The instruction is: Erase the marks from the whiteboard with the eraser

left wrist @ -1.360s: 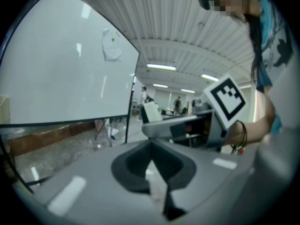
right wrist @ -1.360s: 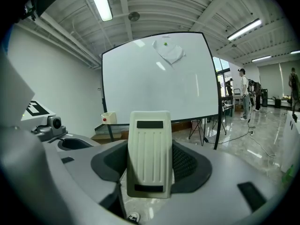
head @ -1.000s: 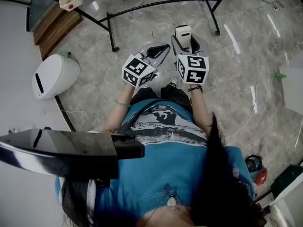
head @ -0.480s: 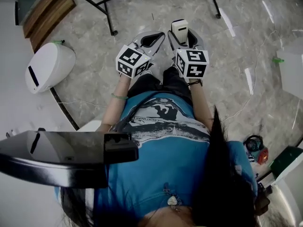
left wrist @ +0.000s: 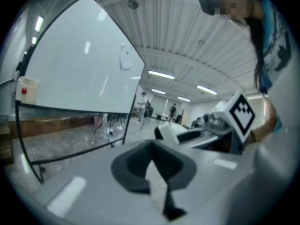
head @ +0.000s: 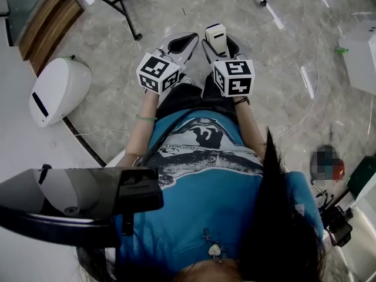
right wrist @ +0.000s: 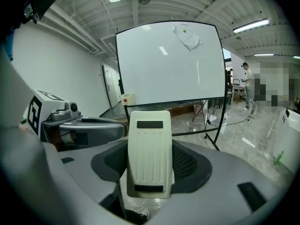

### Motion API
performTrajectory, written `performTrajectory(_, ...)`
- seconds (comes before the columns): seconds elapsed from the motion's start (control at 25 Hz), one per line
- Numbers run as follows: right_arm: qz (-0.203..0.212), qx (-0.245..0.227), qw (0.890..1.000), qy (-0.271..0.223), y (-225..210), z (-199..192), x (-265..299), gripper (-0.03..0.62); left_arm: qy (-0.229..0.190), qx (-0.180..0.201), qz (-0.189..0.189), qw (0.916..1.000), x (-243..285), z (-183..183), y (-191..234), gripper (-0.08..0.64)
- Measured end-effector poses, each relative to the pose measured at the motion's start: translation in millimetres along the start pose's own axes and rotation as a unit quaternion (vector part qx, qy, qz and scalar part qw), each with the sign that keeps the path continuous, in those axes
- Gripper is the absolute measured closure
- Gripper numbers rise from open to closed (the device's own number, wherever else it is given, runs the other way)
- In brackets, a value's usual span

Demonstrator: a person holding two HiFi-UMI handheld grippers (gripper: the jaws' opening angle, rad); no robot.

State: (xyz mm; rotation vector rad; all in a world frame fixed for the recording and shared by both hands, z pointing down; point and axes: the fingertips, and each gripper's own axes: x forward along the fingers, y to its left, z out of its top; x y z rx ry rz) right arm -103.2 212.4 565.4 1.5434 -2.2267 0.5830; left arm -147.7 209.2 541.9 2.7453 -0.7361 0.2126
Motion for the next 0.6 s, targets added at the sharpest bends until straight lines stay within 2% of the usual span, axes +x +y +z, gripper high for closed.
performTrajectory(0.6, -0.022, -0.025, 0.999, -0.009, 19, -3, -18, 0.33, -0.054, 0.021, 0.005, 0.9983, -34, 23, 1, 0.558)
